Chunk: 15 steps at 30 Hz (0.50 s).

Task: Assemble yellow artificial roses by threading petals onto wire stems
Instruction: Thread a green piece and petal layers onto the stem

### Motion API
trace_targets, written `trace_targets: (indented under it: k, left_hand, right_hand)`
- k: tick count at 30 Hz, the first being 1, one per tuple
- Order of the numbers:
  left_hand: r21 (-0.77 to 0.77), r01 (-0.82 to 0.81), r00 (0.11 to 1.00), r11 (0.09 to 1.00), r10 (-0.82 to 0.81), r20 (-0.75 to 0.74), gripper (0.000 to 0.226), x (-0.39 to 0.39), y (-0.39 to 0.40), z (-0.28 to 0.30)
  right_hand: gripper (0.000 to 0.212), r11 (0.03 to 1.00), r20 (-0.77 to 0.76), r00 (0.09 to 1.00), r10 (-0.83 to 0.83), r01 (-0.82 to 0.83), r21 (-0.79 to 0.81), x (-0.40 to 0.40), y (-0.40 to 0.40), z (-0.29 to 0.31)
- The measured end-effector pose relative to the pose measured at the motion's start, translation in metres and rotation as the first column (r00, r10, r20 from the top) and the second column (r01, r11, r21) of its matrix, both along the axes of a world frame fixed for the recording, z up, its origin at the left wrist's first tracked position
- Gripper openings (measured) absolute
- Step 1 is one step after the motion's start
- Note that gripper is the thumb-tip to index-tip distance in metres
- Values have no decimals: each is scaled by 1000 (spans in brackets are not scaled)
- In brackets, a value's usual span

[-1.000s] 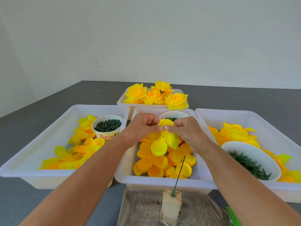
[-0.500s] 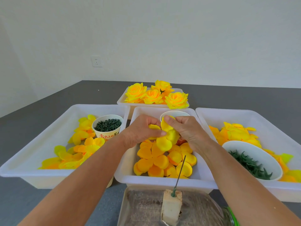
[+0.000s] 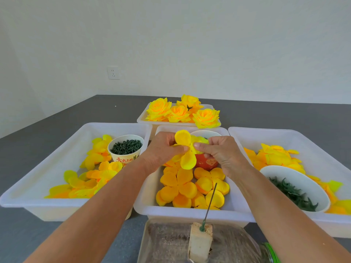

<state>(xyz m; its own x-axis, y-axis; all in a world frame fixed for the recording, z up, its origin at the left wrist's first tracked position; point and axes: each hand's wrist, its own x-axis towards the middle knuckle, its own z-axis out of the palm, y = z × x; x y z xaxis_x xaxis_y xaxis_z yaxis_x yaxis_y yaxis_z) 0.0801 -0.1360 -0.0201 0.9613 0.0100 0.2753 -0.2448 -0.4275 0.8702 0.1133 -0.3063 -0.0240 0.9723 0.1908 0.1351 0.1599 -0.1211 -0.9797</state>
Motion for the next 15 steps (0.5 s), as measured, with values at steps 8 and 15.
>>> trace_targets:
  k: [8,15]
  left_hand:
    - [-42,-311,900,950,308,308,24,-1,0,6]
    - [13,26,993,1000,-25,-119,39,-2,-7,2]
  right_hand:
    - [46,991,334,942,-34,76,-114,-1,0,-1]
    - [34,968,375,903,209,-136,-212,-10,5,-3]
